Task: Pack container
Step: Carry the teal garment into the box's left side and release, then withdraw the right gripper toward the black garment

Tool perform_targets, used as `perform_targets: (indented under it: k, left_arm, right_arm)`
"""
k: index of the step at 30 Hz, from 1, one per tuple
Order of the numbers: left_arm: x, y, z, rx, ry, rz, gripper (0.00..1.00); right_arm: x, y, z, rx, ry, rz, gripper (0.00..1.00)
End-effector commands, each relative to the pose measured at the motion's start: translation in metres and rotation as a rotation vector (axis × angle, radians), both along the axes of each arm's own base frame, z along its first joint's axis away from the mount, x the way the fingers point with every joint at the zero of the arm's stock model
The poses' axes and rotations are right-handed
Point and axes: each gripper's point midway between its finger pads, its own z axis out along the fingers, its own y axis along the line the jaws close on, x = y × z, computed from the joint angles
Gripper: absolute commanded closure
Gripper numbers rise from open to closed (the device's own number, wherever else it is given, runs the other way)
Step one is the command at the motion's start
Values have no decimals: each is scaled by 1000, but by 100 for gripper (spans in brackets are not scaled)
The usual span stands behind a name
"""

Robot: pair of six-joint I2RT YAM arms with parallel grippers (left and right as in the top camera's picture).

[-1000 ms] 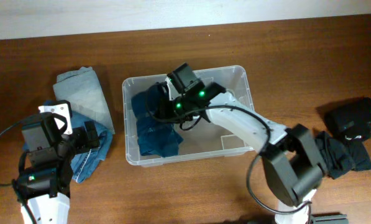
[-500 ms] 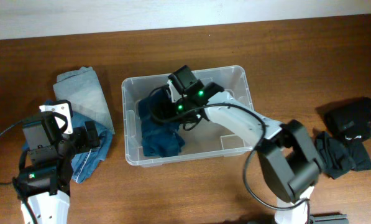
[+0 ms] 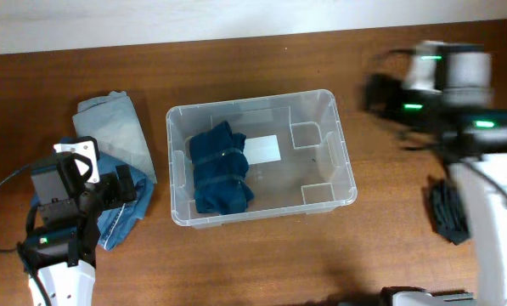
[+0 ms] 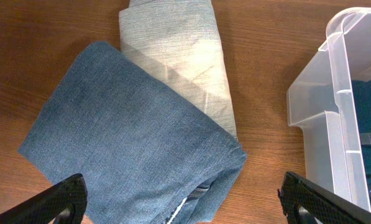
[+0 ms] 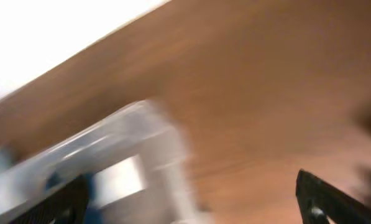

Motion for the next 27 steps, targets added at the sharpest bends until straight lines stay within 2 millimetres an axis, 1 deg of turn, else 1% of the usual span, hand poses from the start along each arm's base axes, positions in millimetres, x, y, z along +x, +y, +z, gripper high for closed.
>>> perform_targets:
  k: [1,2,4,6,7,9,11,14,17,21,27]
  left_arm:
    - [4,3,9,0,-23,15,1]
    - [4,3,9,0,-24,15,0]
    - [4,3,9,0,-25,15,0]
    - [4,3,9,0,-25,15,1]
    - [4,3,9,0,-25,15,1]
    - [4,3,9,-1,-25,15,1]
    - [4,3,9,0,-25,15,1]
    - [3,3,8,-1,-21,15,1]
    - [3,3,8,-1,-21,15,0]
    - [3,3,8,-1,-21,15,1]
    - [3,3,8,-1,-20,15,1]
  right_arm:
    - [-16,-75,-33,18,95,-172,2]
    - [-24,-100,-44,40,120,-237,2]
    - [-38,-141,-64,81,162,-339,2]
    - [-48,-172,-82,103,187,-380,2]
    - [-55,-191,-94,120,209,-418,2]
    - [-66,-218,-116,162,239,-485,2]
    - [-69,-233,-134,200,239,-482,2]
    - [-76,-252,-163,259,258,-496,2]
    - [-85,-262,-192,304,297,-502,2]
    - [-81,-262,-221,382,289,-444,2]
    - [-78,-265,-259,409,317,-421,2]
